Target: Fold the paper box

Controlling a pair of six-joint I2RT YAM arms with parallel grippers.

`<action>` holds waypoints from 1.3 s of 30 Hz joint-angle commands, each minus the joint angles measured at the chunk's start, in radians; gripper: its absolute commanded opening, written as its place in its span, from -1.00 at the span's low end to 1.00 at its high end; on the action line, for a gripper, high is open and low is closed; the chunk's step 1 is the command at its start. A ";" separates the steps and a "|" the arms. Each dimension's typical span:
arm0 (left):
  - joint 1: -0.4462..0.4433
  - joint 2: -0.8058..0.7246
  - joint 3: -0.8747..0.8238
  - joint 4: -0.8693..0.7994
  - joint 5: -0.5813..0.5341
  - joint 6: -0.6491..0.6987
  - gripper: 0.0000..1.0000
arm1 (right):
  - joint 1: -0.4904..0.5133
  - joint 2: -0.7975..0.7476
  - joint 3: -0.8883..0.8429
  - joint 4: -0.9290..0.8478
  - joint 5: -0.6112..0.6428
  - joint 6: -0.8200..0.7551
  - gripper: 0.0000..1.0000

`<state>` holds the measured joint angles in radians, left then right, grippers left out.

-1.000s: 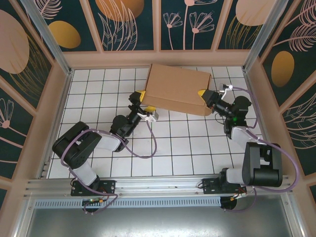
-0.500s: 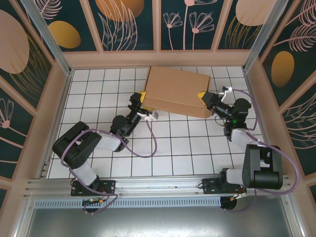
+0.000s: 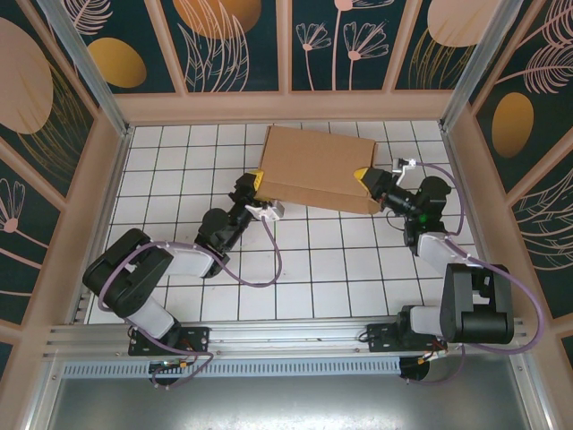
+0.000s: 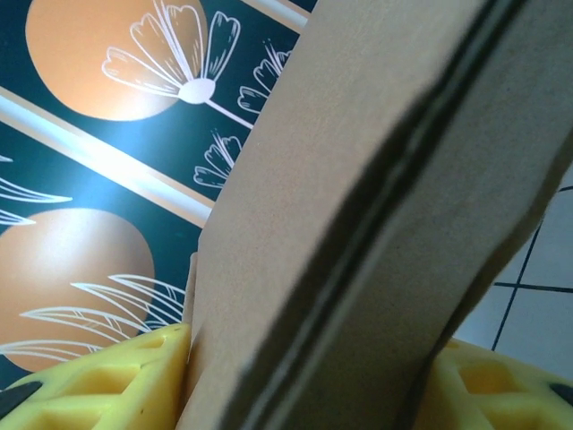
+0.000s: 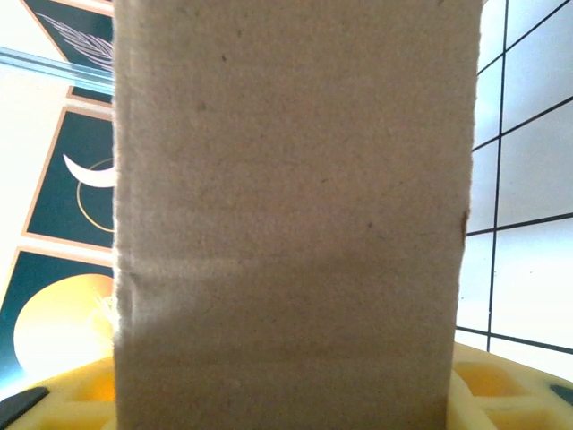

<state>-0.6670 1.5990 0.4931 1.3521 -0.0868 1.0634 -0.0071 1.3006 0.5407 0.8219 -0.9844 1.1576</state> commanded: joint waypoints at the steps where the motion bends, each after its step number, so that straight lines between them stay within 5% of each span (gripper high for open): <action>1: -0.002 -0.056 0.000 0.035 -0.009 -0.149 -0.36 | 0.006 -0.021 0.048 -0.038 0.018 -0.122 0.02; 12: -0.001 -0.079 0.037 -0.068 -0.069 -0.286 -0.36 | -0.029 -0.023 0.049 -0.034 0.038 -0.120 0.58; 29: -0.001 -0.066 0.110 -0.337 -0.047 -0.423 -0.42 | -0.208 -0.133 0.000 -0.117 0.108 -0.150 0.80; 39: 0.001 -0.119 0.244 -0.817 0.009 -0.499 -0.42 | -0.286 -0.264 0.072 -0.426 0.265 -0.499 0.82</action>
<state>-0.6724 1.5238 0.6724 0.7113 -0.1101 0.6250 -0.2886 1.0767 0.5617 0.5095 -0.7937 0.8352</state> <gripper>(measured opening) 0.458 0.910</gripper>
